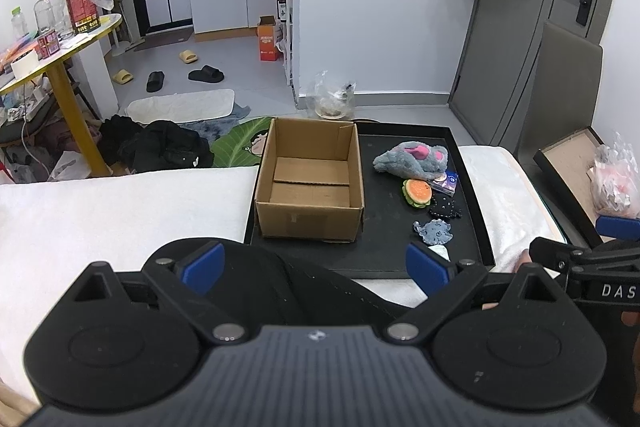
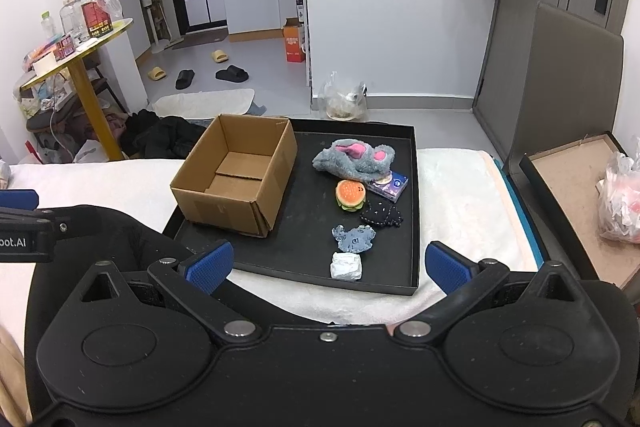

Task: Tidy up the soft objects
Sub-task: 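Move the right tool toward the crumpled white cloth and close on it, then carry the white cloth with the right tool over the box and release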

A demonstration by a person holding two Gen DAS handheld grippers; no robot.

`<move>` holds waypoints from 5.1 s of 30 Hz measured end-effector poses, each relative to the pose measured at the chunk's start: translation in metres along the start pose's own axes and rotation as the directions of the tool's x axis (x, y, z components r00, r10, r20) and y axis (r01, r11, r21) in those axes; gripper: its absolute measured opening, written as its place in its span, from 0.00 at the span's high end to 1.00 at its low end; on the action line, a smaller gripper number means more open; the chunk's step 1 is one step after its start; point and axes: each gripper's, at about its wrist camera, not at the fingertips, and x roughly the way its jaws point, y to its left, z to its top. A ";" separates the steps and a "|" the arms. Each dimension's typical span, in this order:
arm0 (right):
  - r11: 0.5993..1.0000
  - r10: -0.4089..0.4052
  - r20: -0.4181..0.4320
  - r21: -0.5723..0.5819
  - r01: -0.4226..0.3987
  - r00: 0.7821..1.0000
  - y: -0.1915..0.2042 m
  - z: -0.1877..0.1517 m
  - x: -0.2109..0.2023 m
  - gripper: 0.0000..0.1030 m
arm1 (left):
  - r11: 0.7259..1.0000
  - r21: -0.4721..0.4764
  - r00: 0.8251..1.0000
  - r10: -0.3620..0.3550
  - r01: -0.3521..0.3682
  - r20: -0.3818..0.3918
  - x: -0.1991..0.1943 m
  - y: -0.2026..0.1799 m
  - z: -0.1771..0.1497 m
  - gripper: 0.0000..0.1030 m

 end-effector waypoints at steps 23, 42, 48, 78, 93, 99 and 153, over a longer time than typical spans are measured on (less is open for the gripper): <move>0.996 -0.010 -0.082 0.088 0.017 0.997 -0.016 0.004 0.057 0.00 | 0.999 -0.035 0.997 -0.007 0.004 -0.071 0.063 0.016 0.013 0.06; 0.995 0.023 -0.154 0.097 -0.008 0.988 -0.013 -0.001 0.123 0.00 | 0.986 -0.162 0.994 0.027 -0.044 -0.109 0.126 0.058 0.024 0.08; 0.989 0.022 -0.190 0.147 0.006 0.981 -0.025 -0.001 0.147 0.05 | 0.980 -0.191 0.992 0.034 -0.058 -0.125 0.148 0.069 0.027 0.08; 0.979 -0.054 -0.387 0.159 0.125 0.921 -0.036 -0.021 0.263 0.15 | 0.968 -0.241 0.981 0.019 -0.067 -0.194 0.253 0.099 0.057 0.28; 0.979 -0.051 -0.455 0.153 0.134 0.889 -0.031 -0.032 0.288 0.55 | 0.977 -0.169 0.942 0.067 -0.128 -0.329 0.288 0.090 0.053 0.71; 0.973 -0.013 -0.434 0.203 0.111 0.901 -0.036 -0.035 0.283 0.58 | 0.980 -0.135 0.933 0.093 -0.148 -0.347 0.285 0.087 0.051 0.90; 0.971 0.209 -0.190 0.160 -0.180 0.959 0.078 0.075 0.242 0.57 | 0.990 -0.135 0.934 -0.093 0.049 -0.345 0.264 0.084 0.027 0.91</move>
